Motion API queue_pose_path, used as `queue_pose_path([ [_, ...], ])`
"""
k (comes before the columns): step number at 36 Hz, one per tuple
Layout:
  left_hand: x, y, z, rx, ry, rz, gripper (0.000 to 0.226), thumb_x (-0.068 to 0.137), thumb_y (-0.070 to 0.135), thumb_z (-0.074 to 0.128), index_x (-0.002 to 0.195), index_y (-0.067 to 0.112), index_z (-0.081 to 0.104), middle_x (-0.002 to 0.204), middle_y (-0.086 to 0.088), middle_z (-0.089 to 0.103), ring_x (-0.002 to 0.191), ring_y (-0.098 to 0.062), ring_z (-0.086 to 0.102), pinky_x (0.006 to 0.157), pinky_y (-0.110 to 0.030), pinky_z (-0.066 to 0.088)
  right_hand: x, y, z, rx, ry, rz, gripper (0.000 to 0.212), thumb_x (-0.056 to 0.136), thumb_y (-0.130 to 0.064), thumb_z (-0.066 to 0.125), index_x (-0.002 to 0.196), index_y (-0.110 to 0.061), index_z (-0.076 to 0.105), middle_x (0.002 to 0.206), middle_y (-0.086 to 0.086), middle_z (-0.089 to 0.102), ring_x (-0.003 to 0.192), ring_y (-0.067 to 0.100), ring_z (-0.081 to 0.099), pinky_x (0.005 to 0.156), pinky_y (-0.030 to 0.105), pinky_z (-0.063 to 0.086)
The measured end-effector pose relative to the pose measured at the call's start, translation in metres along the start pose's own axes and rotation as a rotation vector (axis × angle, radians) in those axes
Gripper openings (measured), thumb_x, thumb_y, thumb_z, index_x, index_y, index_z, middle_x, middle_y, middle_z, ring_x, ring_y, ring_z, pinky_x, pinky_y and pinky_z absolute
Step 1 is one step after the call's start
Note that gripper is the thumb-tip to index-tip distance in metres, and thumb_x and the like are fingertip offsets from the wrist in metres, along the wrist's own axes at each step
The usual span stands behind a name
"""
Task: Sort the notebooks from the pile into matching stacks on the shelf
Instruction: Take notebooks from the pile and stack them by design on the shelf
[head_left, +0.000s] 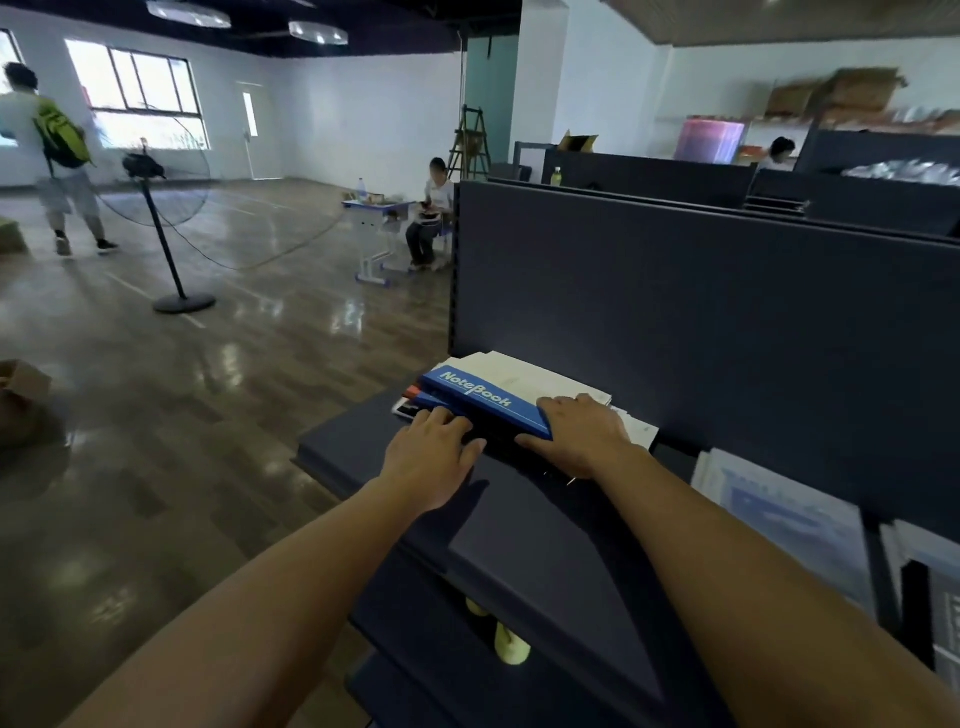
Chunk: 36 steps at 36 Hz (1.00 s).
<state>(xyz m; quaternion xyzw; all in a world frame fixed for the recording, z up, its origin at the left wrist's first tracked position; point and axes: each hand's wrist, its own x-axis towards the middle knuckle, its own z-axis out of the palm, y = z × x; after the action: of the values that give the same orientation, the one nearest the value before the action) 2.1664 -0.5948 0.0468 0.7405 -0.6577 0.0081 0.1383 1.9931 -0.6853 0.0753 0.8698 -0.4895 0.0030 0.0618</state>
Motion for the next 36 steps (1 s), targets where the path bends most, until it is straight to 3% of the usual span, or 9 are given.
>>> queue_pose_path([
  [4,0.004,-0.003,-0.003,-0.019,0.012,0.011,0.044,0.101,0.045,0.034,0.133,0.02,0.05,0.133,-0.004,0.048,0.126,-0.025,0.042,0.098,-0.039,0.039,0.0,-0.001,-0.006,-0.003,0.027,0.0,0.048,0.094,-0.061,0.034,0.114,-0.02,0.05,0.115,0.005,0.061,0.105,0.025,0.054,0.074,0.034,0.037],
  [9,0.006,-0.007,-0.003,-0.018,0.001,0.052,0.044,0.101,0.045,0.033,0.133,0.02,0.05,0.134,-0.004,0.047,0.126,-0.024,0.041,0.098,-0.038,0.039,-0.002,0.001,-0.014,-0.033,0.017,-0.004,0.028,0.095,-0.031,0.047,0.12,-0.019,0.051,0.118,0.006,0.061,0.107,0.027,0.055,0.081,0.034,0.044],
  [13,0.008,-0.009,-0.004,-0.024,0.002,0.074,0.045,0.101,0.045,0.033,0.134,0.019,0.05,0.134,-0.004,0.048,0.126,-0.024,0.041,0.097,-0.037,0.04,-0.003,0.0,-0.012,-0.039,0.007,0.003,0.036,0.091,-0.022,0.053,0.127,-0.023,0.048,0.119,0.006,0.058,0.109,0.026,0.054,0.084,0.037,0.047],
  [18,0.011,-0.008,-0.008,-0.025,0.008,0.115,0.044,0.101,0.045,0.033,0.133,0.019,0.05,0.135,-0.003,0.047,0.127,-0.024,0.041,0.097,-0.038,0.041,-0.007,-0.004,-0.009,-0.08,0.055,-0.009,0.067,0.095,-0.028,0.052,0.15,-0.027,0.015,0.13,0.007,0.051,0.117,0.027,0.048,0.089,0.038,0.045],
  [21,0.012,-0.007,-0.009,-0.031,0.007,0.149,0.044,0.101,0.046,0.034,0.13,0.019,0.052,0.132,-0.005,0.049,0.127,-0.025,0.041,0.098,-0.04,0.041,-0.017,-0.009,-0.014,-0.2,0.113,-0.036,0.063,0.096,-0.03,0.049,0.15,-0.022,0.016,0.129,0.008,0.052,0.115,0.026,0.049,0.093,0.036,0.04],
  [26,0.01,-0.002,-0.01,-0.03,0.017,0.226,0.041,0.1,0.045,0.035,0.126,0.019,0.054,0.127,-0.005,0.052,0.12,-0.025,0.045,0.093,-0.04,0.043,-0.036,-0.012,-0.021,-0.189,0.149,-0.012,0.041,0.097,-0.015,0.044,0.138,-0.012,0.039,0.137,0.009,0.046,0.127,0.025,0.039,0.106,0.031,0.028],
  [29,0.006,0.001,-0.011,-0.019,0.016,0.273,0.042,0.1,0.046,0.035,0.127,0.019,0.053,0.127,-0.005,0.053,0.12,-0.025,0.045,0.094,-0.04,0.043,-0.055,-0.015,-0.024,-0.14,0.173,0.01,0.052,0.1,-0.01,0.04,0.148,-0.01,0.023,0.154,0.009,0.026,0.144,0.023,0.018,0.115,0.03,0.018],
  [32,0.0,0.007,-0.012,-0.026,0.02,0.329,0.042,0.1,0.046,0.036,0.127,0.019,0.053,0.126,-0.005,0.053,0.12,-0.025,0.045,0.094,-0.039,0.043,-0.076,-0.02,-0.029,-0.129,0.212,0.044,0.062,0.101,-0.012,0.04,0.153,-0.017,0.007,0.157,0.008,0.022,0.144,0.023,0.021,0.115,0.031,0.019],
  [36,-0.006,0.022,-0.017,-0.05,0.003,0.414,0.042,0.1,0.045,0.036,0.129,0.019,0.052,0.13,-0.006,0.051,0.122,-0.025,0.044,0.095,-0.04,0.041,-0.107,-0.021,-0.037,-0.155,0.249,0.141,0.061,0.102,-0.014,0.035,0.153,-0.02,0.002,0.157,0.009,0.023,0.142,0.024,0.026,0.113,0.032,0.024],
])
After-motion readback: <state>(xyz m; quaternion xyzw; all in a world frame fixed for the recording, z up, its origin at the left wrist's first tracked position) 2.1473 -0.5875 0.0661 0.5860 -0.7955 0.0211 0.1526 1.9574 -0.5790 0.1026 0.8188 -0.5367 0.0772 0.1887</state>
